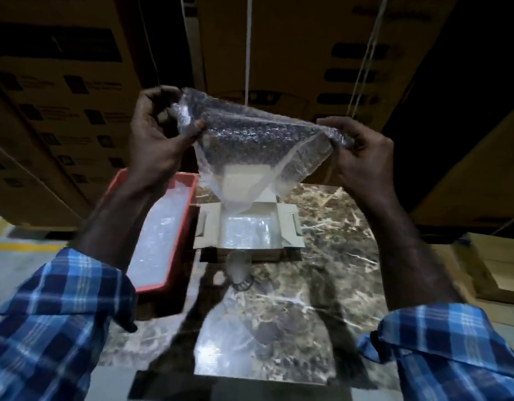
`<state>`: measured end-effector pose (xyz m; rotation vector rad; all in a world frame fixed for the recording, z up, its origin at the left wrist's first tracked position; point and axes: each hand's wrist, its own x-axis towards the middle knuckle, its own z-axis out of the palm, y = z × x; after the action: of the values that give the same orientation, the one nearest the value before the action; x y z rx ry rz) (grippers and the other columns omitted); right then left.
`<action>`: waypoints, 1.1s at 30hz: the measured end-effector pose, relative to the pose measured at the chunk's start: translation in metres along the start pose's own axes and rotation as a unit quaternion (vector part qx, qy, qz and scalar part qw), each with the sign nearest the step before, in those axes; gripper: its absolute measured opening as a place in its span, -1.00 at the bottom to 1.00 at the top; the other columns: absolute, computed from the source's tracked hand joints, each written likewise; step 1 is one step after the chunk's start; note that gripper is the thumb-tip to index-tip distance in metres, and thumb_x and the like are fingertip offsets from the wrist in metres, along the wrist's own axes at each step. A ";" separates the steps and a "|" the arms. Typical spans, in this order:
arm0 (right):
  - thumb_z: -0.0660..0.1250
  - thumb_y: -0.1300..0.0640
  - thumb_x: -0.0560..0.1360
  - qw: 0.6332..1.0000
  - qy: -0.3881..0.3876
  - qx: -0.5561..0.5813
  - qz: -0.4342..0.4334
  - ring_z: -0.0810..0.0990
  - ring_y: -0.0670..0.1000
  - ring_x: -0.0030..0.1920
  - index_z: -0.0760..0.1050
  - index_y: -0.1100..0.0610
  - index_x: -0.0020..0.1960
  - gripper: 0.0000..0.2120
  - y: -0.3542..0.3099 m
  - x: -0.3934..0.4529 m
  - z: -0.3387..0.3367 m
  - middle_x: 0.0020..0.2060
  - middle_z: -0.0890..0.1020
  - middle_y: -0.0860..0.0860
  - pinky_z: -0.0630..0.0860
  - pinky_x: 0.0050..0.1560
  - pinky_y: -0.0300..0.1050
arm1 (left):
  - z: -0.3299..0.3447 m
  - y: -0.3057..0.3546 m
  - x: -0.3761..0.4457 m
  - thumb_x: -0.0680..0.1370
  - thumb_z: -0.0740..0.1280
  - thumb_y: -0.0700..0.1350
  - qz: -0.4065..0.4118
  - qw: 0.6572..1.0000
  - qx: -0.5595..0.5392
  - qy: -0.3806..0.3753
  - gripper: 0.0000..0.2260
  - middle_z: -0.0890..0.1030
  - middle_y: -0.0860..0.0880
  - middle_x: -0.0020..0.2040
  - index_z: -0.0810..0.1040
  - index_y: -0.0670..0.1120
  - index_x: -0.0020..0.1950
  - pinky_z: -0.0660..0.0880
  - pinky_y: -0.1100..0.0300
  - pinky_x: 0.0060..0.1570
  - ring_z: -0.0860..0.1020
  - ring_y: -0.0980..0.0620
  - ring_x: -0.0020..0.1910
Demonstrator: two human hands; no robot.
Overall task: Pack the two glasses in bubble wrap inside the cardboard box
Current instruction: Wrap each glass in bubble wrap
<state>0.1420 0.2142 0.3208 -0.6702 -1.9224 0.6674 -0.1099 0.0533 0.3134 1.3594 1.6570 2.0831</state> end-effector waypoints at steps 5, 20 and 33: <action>0.27 0.02 0.41 0.998 0.051 0.000 0.026 0.66 -0.11 0.01 0.67 -0.05 0.09 -0.68 0.035 -0.018 -0.084 -0.03 0.71 -0.03 0.54 0.02 -0.28 | 0.087 0.011 -0.026 0.48 0.51 -0.23 0.014 0.999 0.028 -0.009 -0.63 0.63 -0.05 0.11 0.52 -0.20 0.24 0.53 0.25 0.10 0.62 0.16 0.08; 0.27 0.55 0.46 0.963 -0.111 0.029 0.243 0.55 -0.38 0.10 0.68 0.01 0.06 -0.51 0.146 -0.192 -0.138 0.16 0.64 -0.03 0.56 -0.08 -0.43 | 0.141 -0.063 -0.220 0.36 0.57 -0.22 -0.159 0.972 0.142 -0.096 -0.78 0.71 0.12 -0.16 0.69 0.08 -0.13 0.50 0.28 -0.01 0.65 0.17 -0.11; 0.46 0.29 0.46 0.900 -0.286 -0.110 0.310 0.56 0.02 0.29 0.71 0.06 0.11 -0.73 0.195 -0.304 -0.117 0.21 0.66 0.03 0.31 0.20 -0.37 | 0.116 -0.118 -0.334 0.43 0.48 -0.20 -0.195 0.918 0.268 -0.221 -0.73 0.66 0.30 -0.10 0.64 0.21 -0.20 0.52 0.34 -0.14 0.62 0.31 -0.14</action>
<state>0.4001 0.1589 0.0476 -1.3855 -2.3507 1.1484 0.1190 -0.0238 0.0296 1.3443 2.1300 1.0441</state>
